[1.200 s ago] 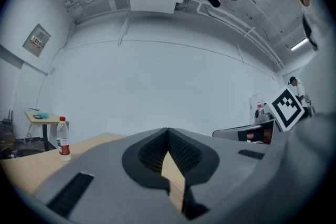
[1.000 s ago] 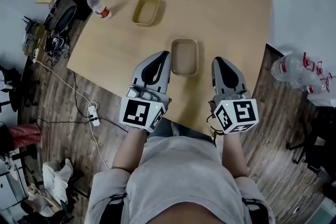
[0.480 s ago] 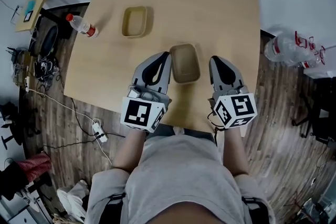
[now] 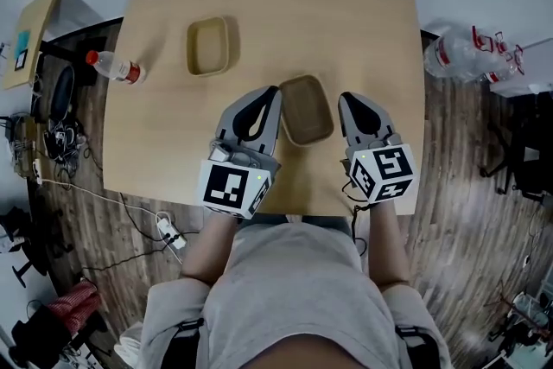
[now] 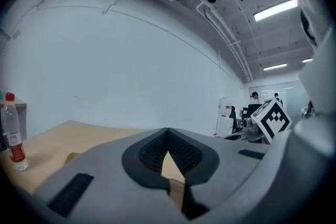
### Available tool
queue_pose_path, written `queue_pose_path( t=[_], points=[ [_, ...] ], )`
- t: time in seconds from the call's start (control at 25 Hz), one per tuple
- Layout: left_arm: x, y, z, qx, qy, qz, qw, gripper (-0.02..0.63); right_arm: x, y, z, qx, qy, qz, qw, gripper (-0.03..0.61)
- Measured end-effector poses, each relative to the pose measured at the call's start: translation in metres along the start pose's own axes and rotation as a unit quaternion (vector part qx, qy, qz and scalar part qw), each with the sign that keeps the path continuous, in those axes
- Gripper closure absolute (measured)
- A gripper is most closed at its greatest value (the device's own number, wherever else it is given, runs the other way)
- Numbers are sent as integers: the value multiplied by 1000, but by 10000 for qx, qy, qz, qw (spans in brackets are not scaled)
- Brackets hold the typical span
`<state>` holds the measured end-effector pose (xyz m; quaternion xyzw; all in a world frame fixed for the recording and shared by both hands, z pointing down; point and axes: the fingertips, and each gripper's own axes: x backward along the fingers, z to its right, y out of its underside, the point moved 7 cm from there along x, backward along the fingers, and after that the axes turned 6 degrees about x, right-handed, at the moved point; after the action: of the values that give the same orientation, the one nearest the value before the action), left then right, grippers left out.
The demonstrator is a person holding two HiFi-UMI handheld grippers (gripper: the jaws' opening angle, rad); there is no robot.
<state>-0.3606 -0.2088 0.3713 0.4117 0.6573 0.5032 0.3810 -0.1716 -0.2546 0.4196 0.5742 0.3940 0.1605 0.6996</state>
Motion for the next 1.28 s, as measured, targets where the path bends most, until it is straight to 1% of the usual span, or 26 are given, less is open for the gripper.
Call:
queue_pose_path(
  t=[0.4, 0.6, 0.8, 1.04, 1.28],
  points=[
    [-21, 24, -17, 222, 284, -280, 9990, 598, -18, 41, 2, -128, 122, -758, 9970, 568],
    [-28, 34, -19, 264, 325, -423, 9982, 598, -29, 59, 6, -190, 53, -1101, 9937, 566],
    [-33, 41, -24, 318, 314, -513, 9977, 598, -46, 72, 9, -195, -49, -1432, 9895, 566],
    [-37, 46, -32, 410, 212, -567, 9973, 598, -62, 87, 10, -219, -173, -1803, 9832, 563],
    [-38, 48, -37, 460, 125, -598, 9971, 598, -65, 92, 11, -368, -309, -1921, 9802, 514]
  ],
)
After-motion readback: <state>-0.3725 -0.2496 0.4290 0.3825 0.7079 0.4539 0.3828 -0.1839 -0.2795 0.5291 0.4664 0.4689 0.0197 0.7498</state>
